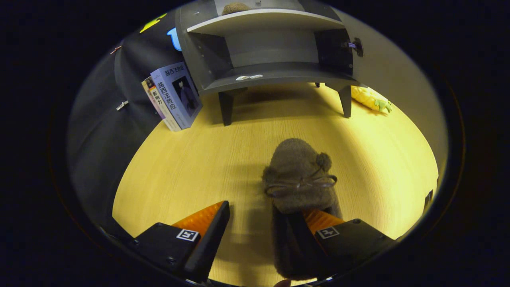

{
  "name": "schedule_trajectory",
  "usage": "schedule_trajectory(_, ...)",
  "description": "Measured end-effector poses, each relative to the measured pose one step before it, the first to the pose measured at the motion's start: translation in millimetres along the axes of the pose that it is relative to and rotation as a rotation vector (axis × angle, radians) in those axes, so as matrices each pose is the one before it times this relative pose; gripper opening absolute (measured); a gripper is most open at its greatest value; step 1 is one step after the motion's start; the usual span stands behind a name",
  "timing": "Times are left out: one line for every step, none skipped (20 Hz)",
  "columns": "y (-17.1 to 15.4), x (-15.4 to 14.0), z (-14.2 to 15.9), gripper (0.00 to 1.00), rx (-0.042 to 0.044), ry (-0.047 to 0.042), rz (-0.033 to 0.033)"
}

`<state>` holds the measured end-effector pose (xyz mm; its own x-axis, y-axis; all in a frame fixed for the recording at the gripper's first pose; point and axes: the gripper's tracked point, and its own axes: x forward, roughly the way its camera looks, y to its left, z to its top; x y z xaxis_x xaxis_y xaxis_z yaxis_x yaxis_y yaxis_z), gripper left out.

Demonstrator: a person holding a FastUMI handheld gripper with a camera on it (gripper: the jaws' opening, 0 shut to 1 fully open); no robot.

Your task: Open the shoe cabinet door, grab the shoes and put them into the shoe cabinet, then close the shoe cabinet door.

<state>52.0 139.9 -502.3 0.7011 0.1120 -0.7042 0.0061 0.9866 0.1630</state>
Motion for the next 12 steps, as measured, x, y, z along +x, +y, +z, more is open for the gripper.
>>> schedule_trajectory(-1.72,6.80,4.99,0.91,0.00022,-0.02327,-0.01065)
schedule_trajectory(-2.50,6.53,2.88,0.91,0.00165,-0.01363,-0.01452)
schedule_trajectory(-3.82,7.17,0.18,0.89,-0.00438,-0.01146,-0.02121)
schedule_trajectory(-4.12,2.60,4.19,0.76,-0.01448,-0.01668,-0.01990)
schedule_trajectory(-6.07,2.42,1.97,0.62,-0.02293,-0.01341,-0.02147)
schedule_trajectory(-9.04,1.32,2.00,0.48,-0.02023,-0.01769,-0.02521)
schedule_trajectory(2.30,1.33,2.07,0.34,0.00743,-0.01335,0.01417)
schedule_trajectory(3.90,0.07,-0.04,0.21,-0.00039,0.00027,0.02440)
schedule_trajectory(-1.23,-7.64,1.21,0.08,-0.01018,-0.00424,0.00569)
schedule_trajectory(-0.34,1.98,2.37,0.08,-0.00799,-0.01719,0.00495)
schedule_trajectory(-2.27,-4.17,7.16,0.08,-0.00803,-0.02494,-0.00650)
schedule_trajectory(-3.93,-5.92,6.79,0.08,-0.00640,-0.01887,-0.00703)
